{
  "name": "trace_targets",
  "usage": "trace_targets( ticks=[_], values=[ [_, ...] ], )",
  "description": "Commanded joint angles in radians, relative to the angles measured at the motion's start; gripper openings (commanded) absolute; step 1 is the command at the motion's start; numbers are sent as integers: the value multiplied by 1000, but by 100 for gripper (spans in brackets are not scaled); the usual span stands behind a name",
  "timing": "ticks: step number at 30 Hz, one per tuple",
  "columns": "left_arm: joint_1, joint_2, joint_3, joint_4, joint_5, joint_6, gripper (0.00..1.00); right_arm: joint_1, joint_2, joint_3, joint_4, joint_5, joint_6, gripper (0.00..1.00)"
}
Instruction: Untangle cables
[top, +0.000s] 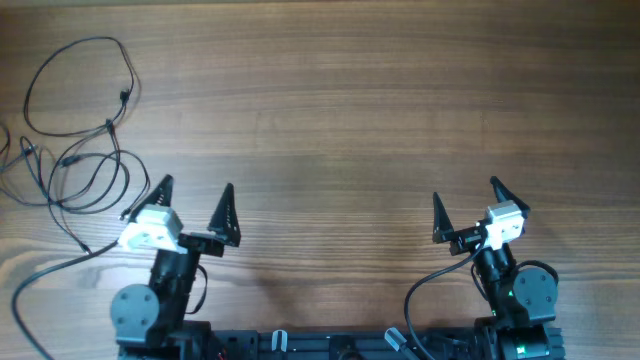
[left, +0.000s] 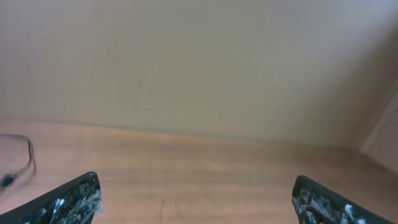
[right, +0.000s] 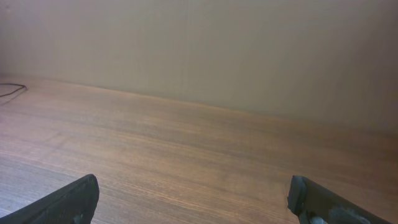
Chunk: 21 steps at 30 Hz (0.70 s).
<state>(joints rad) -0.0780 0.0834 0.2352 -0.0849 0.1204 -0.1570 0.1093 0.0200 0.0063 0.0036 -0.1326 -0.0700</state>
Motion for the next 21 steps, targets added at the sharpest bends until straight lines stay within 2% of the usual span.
trace_targets(
  ticks=[1, 15, 21],
  values=[
    [5, -77, -97, 15, -7, 23, 100, -6, -15, -1, 4, 13, -8, 100],
    [5, -80, -230, 10, -53, 23, 100, -6, -15, -1, 4, 13, -8, 100],
    [5, -80, -230, 10, -85, 23, 100, -6, -15, -1, 4, 13, -8, 100]
  ],
)
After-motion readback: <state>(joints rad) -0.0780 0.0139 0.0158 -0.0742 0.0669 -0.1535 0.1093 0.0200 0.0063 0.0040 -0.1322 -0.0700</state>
